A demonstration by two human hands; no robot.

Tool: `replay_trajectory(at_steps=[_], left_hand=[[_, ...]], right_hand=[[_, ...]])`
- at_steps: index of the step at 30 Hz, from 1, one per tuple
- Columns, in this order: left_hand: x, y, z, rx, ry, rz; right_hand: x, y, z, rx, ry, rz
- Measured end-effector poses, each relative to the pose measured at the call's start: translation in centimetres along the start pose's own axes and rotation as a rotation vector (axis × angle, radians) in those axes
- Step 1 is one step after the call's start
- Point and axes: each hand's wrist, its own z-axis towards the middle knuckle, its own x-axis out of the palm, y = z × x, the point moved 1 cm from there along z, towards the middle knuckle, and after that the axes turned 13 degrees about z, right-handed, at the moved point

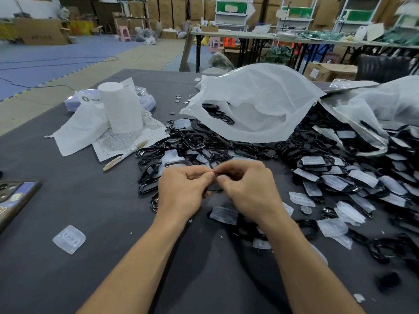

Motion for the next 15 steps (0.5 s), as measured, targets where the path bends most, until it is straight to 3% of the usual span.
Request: replay_trajectory(at_steps=[3, 6, 10, 15], left_hand=[[0.2, 0.0, -0.4, -0.084, 0.051, -0.079], [0.8, 0.0, -0.8, -0.148, 0.113, -0.130], [1.0, 0.1, -1.0, -0.112, 0.117, -0.131], [0.5, 0.3, -1.0, 0.026, -0.030, 0.177]], right_hand=[[-0.6, 1.2, -0.6, -0.047, 0.113, -0.249], [-1.2, 2.4, -1.2, -0.036, 0.113, -0.404], [-4.5, 2.5, -1.4, 0.018, 0.003, -0.497], [-15.0, 1.8, 0.4, 0.243, -0.255, -0.649]])
